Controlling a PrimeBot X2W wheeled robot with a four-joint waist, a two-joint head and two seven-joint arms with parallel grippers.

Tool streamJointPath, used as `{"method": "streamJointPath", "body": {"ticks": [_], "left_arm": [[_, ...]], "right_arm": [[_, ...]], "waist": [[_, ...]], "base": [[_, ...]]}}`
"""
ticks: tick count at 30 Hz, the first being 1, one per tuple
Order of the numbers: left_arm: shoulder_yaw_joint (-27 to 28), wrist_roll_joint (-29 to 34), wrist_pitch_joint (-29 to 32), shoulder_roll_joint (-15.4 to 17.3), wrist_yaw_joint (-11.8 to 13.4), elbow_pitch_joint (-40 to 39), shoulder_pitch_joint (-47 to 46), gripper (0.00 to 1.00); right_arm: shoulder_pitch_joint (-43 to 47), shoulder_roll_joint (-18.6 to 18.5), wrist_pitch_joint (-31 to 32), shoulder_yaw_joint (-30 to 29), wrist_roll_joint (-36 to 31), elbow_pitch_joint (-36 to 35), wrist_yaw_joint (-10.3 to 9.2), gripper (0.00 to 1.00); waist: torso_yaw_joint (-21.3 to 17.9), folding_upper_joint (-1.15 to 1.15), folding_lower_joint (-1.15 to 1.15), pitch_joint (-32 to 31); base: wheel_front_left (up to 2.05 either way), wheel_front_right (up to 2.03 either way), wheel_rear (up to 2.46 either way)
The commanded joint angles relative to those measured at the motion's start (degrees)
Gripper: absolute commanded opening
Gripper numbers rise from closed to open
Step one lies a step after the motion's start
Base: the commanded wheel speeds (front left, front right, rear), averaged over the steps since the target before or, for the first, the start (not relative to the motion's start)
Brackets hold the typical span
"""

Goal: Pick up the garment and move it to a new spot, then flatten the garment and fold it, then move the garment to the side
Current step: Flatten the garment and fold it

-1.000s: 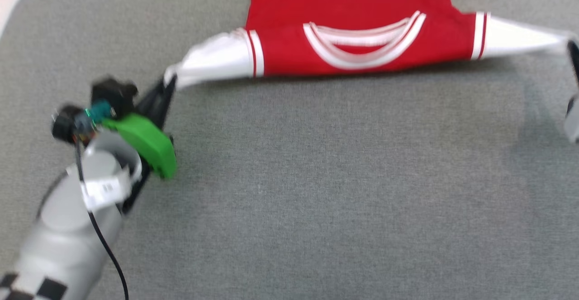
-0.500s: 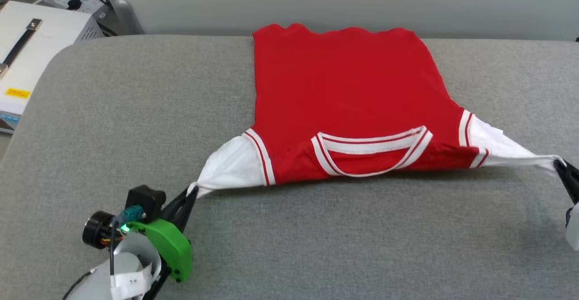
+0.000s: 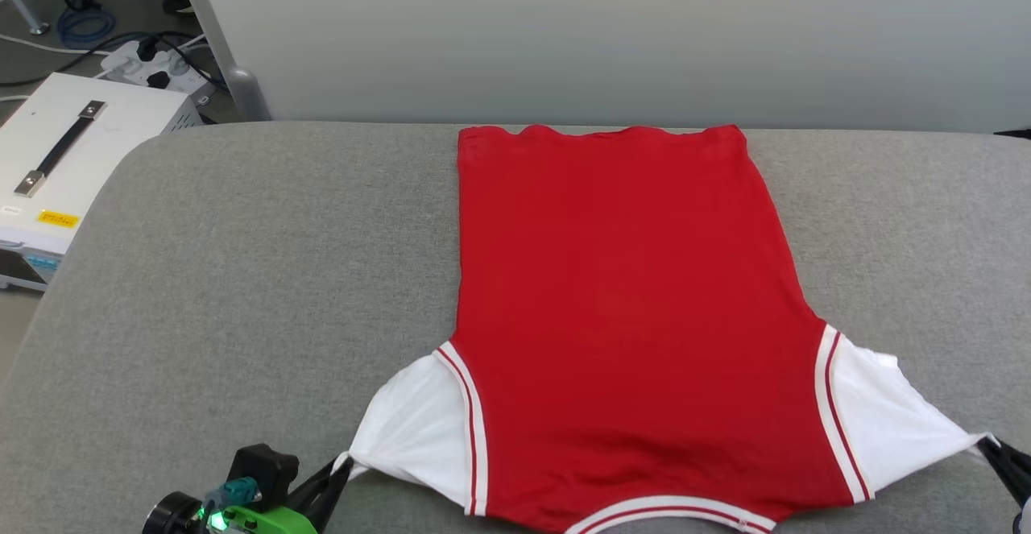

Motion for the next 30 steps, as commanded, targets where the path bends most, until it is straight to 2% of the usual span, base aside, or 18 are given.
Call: {"method": "streamJointPath", "body": {"ticks": [1, 7, 8, 9, 10, 15, 21, 25, 26, 30], "left_arm": [[0.09, -0.66, 0.43, 0.88, 0.72, -1.02, 1.37, 0.00], [-1.04, -0.54, 2.67, 1.14, 2.43, -5.98, 3.11, 0.00], [-1.30, -0.46, 2.98, 0.93, 2.59, -6.73, 3.13, 0.00], [-1.39, -0.44, 3.20, 0.86, 2.72, -7.30, 3.05, 0.00], [-1.37, -0.43, 3.39, 0.84, 2.88, -8.09, 2.85, 0.00], [-0.49, -0.47, 4.89, 1.78, 3.84, -12.60, 1.09, 0.00], [0.88, -0.47, 8.68, 4.18, 5.19, -22.78, -1.73, 0.00], [1.57, -0.59, 10.97, 4.86, 6.65, -29.64, -2.93, 0.00], [1.97, 0.72, 12.11, 5.48, 8.15, -34.54, -4.08, 0.00], [2.13, 1.72, 12.52, 5.06, 9.38, -39.92, -5.07, 0.00]], "right_arm": [[1.99, -0.49, 1.16, -0.97, 0.97, -0.94, -0.10, 0.00], [7.68, -0.57, 7.30, -4.46, 2.52, -5.99, -0.10, 0.00], [7.93, -0.35, 8.56, -5.28, 2.57, -6.61, -0.10, 0.27], [7.84, -0.26, 9.08, -5.99, 2.28, -7.37, -0.10, 0.92], [7.66, 0.14, 10.02, -7.25, 2.40, -7.94, -0.10, 1.00], [5.23, 0.55, 15.40, -11.61, 2.51, -12.68, -0.10, 1.00], [-3.35, 2.57, 25.77, -17.75, 3.96, -17.87, -0.10, 1.00], [-11.87, 4.04, 33.46, -20.84, 4.00, -19.52, -0.10, 1.00], [-19.72, 4.66, 39.92, -22.42, 2.58, -19.38, -0.10, 1.00], [-29.82, 4.78, 47.24, -23.80, -0.71, -16.09, -0.10, 1.00]], "waist": [[0.15, 0.00, 0.01, -0.19], [0.44, 0.00, 0.01, 0.00], [0.49, 0.00, 0.01, 0.14], [0.57, 0.00, 0.01, 0.29], [0.70, 0.00, 0.01, 0.53], [1.69, 0.00, 0.01, 3.11], [4.34, 0.00, 0.01, 9.90], [6.97, 0.00, 0.01, 15.61], [9.03, 0.00, 0.01, 20.58], [11.91, 0.00, 0.01, 26.05]], "base": [[0.00, 0.00, 0.00], [0.00, 0.00, 0.00], [0.00, 0.00, 0.00], [0.00, 0.00, 0.00], [0.00, 0.00, 0.00], [0.00, 0.00, 0.00], [0.00, 0.00, 0.00], [0.00, 0.00, 0.00], [0.00, 0.00, 0.00], [0.00, 0.00, 0.00]]}}
